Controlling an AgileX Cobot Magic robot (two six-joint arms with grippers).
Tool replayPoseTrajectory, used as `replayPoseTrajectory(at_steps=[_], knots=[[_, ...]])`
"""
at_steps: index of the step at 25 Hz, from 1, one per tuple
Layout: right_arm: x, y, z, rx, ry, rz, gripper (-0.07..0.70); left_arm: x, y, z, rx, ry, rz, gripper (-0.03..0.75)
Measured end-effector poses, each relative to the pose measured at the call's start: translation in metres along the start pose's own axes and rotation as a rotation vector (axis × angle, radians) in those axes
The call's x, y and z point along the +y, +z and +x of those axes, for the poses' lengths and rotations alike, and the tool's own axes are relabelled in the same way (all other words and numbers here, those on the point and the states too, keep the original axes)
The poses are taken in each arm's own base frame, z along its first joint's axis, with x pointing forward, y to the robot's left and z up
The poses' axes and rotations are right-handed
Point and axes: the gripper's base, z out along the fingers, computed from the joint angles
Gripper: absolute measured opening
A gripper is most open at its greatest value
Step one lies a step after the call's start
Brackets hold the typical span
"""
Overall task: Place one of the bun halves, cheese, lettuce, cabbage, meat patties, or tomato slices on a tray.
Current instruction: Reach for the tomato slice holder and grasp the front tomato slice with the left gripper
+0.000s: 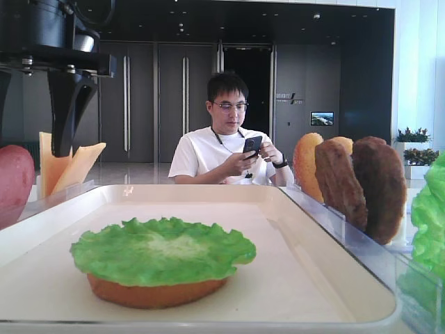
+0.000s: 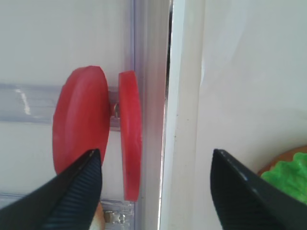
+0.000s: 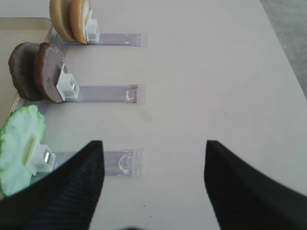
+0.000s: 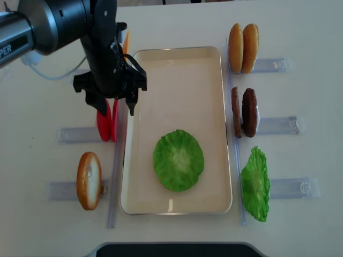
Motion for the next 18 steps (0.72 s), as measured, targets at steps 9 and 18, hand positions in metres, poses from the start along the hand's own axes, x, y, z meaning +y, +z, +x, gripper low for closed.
replayPoseTrajectory(at_steps=[9,18], knots=[[0.0,0.0,0.0,0.0,0.0,0.0,0.461,-0.002,0.012,-0.001,0.04,0.013,-0.024,0.535],[0.0,0.0,0.0,0.0,0.0,0.0,0.461,-0.001,0.015,-0.001,0.041,0.023,-0.043,0.533]])
